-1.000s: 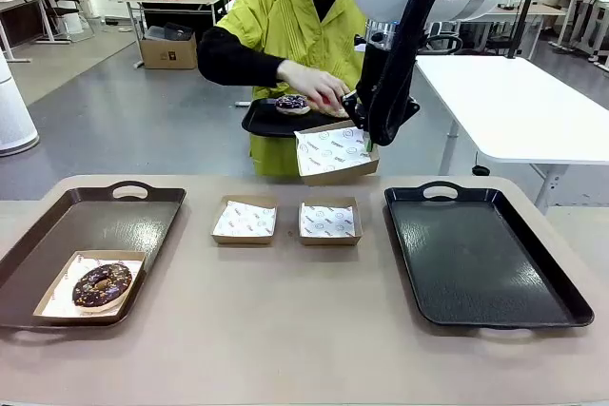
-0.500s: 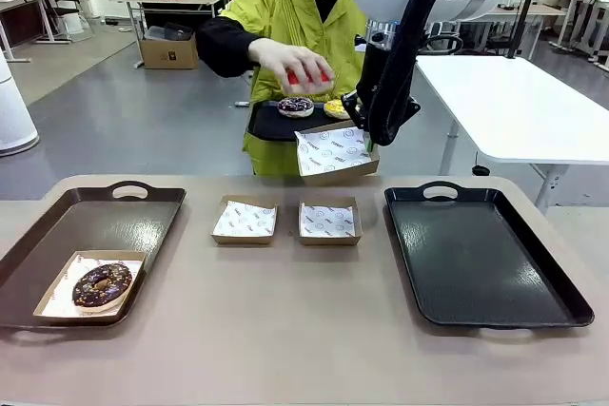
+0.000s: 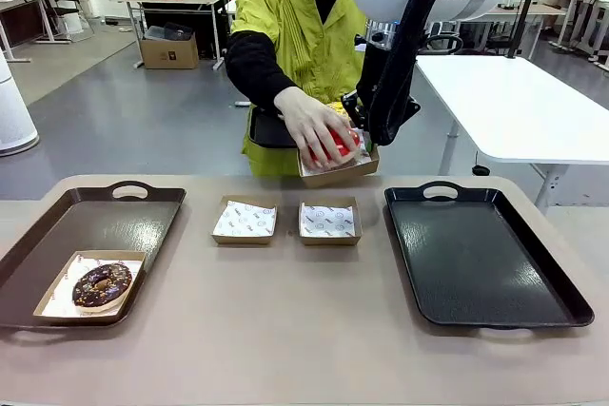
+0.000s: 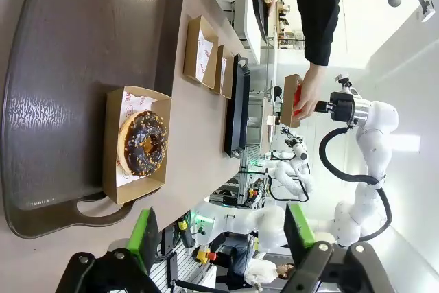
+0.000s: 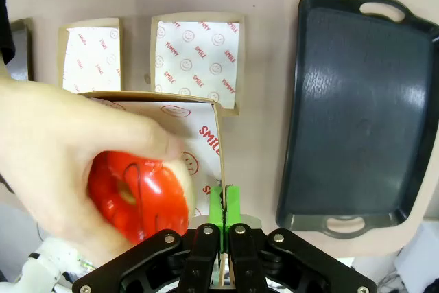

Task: Individually package the donuts and arrange them on the tray.
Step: Place the picked Paper togo box on the Handle tray while simultaneously picking up another Paper togo box from the table with the other hand.

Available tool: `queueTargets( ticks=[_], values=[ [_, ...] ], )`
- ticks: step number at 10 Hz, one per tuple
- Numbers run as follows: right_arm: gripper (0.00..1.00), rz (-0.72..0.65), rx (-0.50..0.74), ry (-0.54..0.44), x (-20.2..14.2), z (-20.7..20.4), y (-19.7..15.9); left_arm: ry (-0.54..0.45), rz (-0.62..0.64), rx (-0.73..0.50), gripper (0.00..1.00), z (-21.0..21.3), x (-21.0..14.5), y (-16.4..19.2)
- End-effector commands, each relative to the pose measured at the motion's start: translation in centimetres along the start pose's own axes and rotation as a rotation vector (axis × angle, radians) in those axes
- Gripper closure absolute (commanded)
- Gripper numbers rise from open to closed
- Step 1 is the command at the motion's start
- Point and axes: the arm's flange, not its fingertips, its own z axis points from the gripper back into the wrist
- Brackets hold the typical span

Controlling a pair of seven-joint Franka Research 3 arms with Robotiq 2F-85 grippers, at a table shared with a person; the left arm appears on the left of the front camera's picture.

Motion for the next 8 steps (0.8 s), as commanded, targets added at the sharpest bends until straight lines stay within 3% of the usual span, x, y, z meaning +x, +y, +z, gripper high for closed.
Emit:
queueTargets(
  ticks=[1, 8],
  values=[
    [1.00, -0.018, 0.009, 0.004, -0.20, -0.02, 0.00, -0.006, -0.003, -0.020, 0.04, 0.24, -0.07, 0.00],
    [1.00, -0.018, 0.009, 0.004, -0.20, -0.02, 0.00, -0.006, -0.003, -0.020, 0.04, 0.24, -0.07, 0.00]
  ],
)
